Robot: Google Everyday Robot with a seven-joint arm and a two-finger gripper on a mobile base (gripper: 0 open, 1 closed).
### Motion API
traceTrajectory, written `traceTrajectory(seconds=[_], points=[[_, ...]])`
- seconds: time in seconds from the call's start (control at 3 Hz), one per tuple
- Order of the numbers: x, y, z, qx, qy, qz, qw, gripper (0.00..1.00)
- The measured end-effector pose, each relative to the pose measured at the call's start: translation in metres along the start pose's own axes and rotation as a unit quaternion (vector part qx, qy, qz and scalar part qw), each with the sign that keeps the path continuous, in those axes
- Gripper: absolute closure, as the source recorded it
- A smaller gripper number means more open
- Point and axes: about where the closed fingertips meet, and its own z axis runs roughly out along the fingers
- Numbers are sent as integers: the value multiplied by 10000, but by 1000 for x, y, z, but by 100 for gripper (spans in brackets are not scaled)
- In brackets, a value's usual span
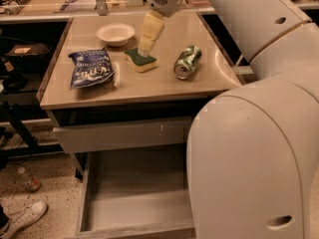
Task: Place sponge into middle drawer
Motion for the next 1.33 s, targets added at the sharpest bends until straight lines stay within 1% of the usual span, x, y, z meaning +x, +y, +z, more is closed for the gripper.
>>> traceTrajectory(seconds=[0.33, 0.67, 1.0, 1.33], points=[[-6, -4, 3, 69, -98, -4, 9999, 0], [-29, -1, 22, -163, -306, -95, 9994, 0], [-51, 0, 44, -366, -381, -147, 9985, 0], [-62, -4, 64, -486, -386, -118, 9980, 0]])
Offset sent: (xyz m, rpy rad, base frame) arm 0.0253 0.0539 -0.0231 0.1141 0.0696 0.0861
